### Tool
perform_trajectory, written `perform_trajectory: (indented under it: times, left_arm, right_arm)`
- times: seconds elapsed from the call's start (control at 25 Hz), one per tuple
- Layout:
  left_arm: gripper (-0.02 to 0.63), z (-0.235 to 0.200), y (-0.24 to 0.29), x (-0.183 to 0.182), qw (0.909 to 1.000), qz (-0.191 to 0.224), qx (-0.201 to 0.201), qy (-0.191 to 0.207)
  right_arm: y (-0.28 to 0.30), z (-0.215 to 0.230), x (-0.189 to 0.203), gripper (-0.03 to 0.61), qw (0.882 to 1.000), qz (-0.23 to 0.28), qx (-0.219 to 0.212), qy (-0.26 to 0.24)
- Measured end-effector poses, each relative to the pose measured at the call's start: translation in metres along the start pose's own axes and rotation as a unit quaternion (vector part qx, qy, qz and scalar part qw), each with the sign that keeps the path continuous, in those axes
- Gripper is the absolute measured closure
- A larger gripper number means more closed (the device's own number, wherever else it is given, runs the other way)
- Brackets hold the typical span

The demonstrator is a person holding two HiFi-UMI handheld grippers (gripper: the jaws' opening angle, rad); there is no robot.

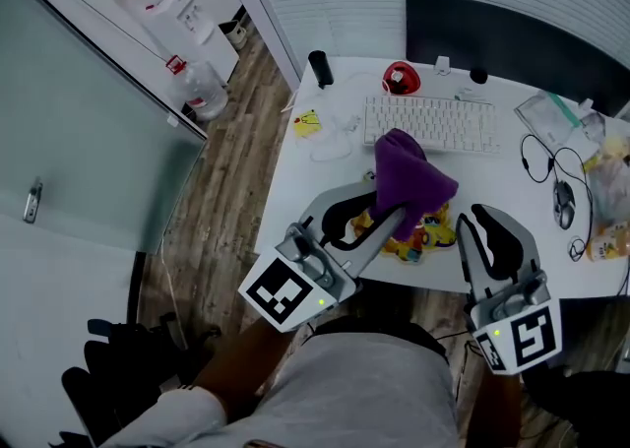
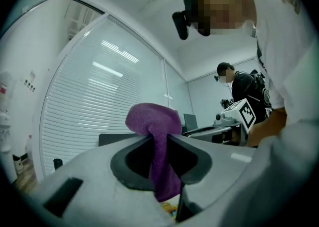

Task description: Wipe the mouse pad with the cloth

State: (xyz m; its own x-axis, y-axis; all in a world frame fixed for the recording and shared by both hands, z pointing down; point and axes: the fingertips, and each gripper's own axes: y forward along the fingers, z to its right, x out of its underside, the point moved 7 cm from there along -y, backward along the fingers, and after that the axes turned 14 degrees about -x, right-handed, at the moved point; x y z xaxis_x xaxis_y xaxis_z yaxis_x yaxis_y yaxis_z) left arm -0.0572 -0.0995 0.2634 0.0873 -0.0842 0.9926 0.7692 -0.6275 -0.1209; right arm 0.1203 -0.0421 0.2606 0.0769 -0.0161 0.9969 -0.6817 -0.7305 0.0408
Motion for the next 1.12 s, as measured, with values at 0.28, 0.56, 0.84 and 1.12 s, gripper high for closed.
perform_trajectory:
  times: [0.28, 0.56, 0.84, 1.12]
  left_arm:
    - [0.535, 0.014, -0.008, -0.019, 0.9985, 0.053, 0.014, -0.002]
    - [0.535, 0.02, -0.015, -0.022, 0.9975, 0.068, 0.02, 0.003]
    - [0.535, 0.023, -0.023, -0.025, 0.9967, 0.08, 0.014, 0.0]
    - [0.535, 0.028, -0.028, -0.025, 0.9966, 0.081, 0.012, 0.003]
  right_arm:
    - [-0.007, -0.017, -0.02, 0.54, 0.998, 0.06, -0.015, -0.016]
    - [-0.011, -0.025, -0.027, 0.557, 0.996, 0.087, -0.018, -0.031]
    - [-0.016, -0.032, -0.019, 0.566, 0.996, 0.077, -0.024, -0.034]
    - [-0.015, -0.044, -0.018, 0.568, 0.995, 0.082, -0.039, -0.032]
